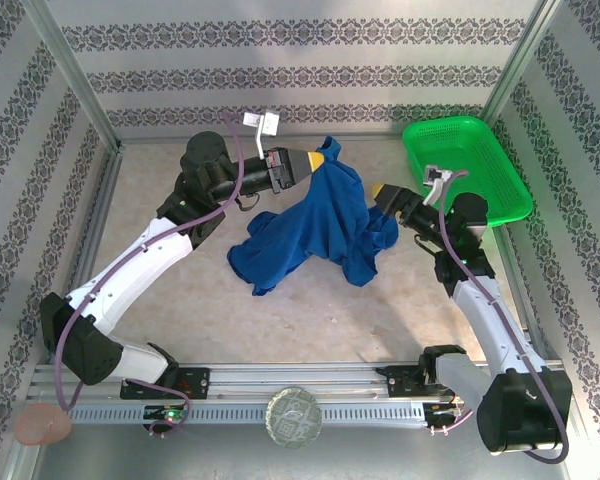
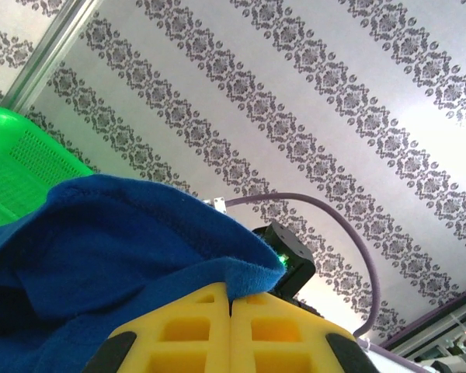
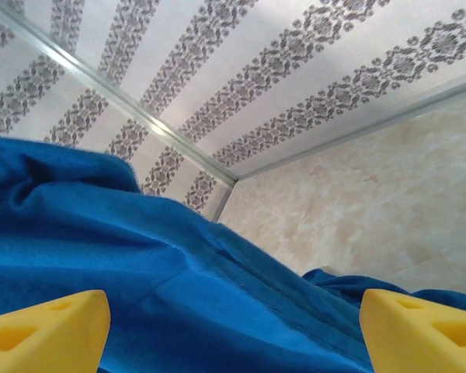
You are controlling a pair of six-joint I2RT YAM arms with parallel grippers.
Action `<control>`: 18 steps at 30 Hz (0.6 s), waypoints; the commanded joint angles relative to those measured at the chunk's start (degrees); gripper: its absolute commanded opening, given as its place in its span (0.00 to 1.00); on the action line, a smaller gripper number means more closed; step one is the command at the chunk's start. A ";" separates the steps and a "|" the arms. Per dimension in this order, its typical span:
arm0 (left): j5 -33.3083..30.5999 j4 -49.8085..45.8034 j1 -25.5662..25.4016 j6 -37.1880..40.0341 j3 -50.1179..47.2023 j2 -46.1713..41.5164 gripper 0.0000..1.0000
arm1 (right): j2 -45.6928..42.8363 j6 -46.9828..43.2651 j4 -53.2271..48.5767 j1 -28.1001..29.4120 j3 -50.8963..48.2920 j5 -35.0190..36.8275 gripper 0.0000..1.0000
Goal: Fold the inside-out t-shirt
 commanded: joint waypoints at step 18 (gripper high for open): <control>2.59 9.51 3.57 -5.29 -3.75 -2.89 0.00 | 17.18 -11.20 4.08 10.36 3.44 -1.47 0.88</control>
